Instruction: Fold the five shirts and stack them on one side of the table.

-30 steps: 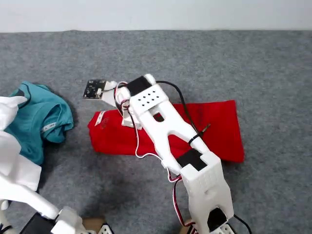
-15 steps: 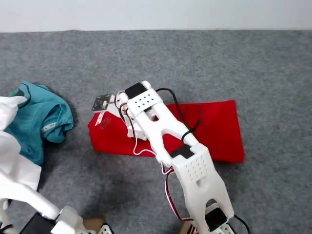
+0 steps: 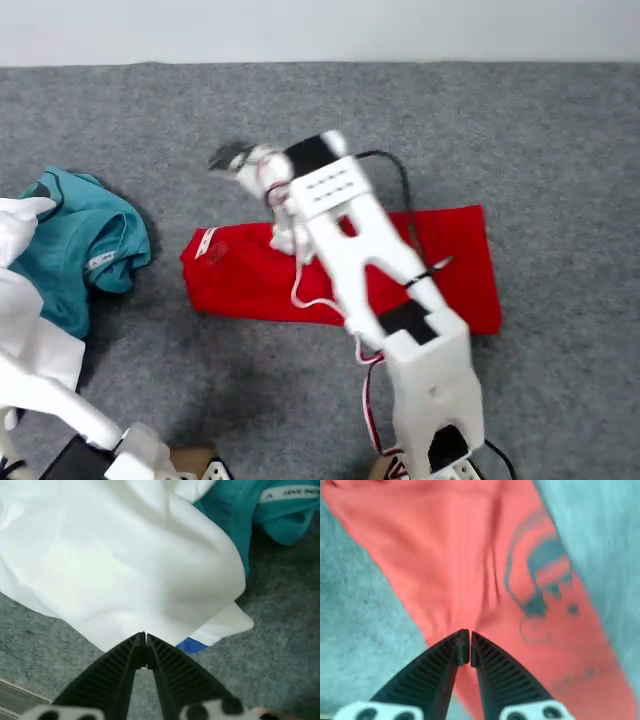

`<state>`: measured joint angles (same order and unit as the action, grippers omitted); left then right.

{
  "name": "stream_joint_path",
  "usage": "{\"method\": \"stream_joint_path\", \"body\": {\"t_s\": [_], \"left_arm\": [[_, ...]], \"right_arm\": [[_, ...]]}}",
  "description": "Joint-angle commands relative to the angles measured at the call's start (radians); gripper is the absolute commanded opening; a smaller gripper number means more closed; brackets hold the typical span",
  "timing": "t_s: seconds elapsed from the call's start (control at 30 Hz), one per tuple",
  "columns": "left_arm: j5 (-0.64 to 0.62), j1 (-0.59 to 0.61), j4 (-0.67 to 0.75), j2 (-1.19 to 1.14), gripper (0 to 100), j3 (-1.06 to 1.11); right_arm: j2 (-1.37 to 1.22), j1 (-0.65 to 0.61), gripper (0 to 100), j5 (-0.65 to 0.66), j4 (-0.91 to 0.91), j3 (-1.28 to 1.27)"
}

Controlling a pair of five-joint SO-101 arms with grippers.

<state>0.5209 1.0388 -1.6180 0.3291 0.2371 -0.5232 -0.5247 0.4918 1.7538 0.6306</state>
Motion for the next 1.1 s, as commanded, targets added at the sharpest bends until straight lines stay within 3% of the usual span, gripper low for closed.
{"method": "stream_joint_path", "body": {"t_s": [0.0,0.27,0.47,0.7,1.07], "left_arm": [[0.009,-0.008,-0.072,0.037,1,-0.07],[0.003,-0.048,-0.137,0.064,1,-0.162],[0.006,-0.157,-0.137,0.173,1,-0.157],[0.008,-0.281,-0.137,0.218,1,-0.157],[0.009,-0.299,-0.137,0.218,1,-0.127]], "right_arm": [[0.107,0.171,0.9,-0.164,0.044,0.014],[0.12,0.42,3.4,-0.203,0.042,0.003],[0.119,0.538,27.9,-0.31,0.039,-0.143],[0.119,0.607,28.4,-0.324,-0.113,-0.281],[0.09,0.673,28.4,-0.315,-0.409,-0.486]]}}
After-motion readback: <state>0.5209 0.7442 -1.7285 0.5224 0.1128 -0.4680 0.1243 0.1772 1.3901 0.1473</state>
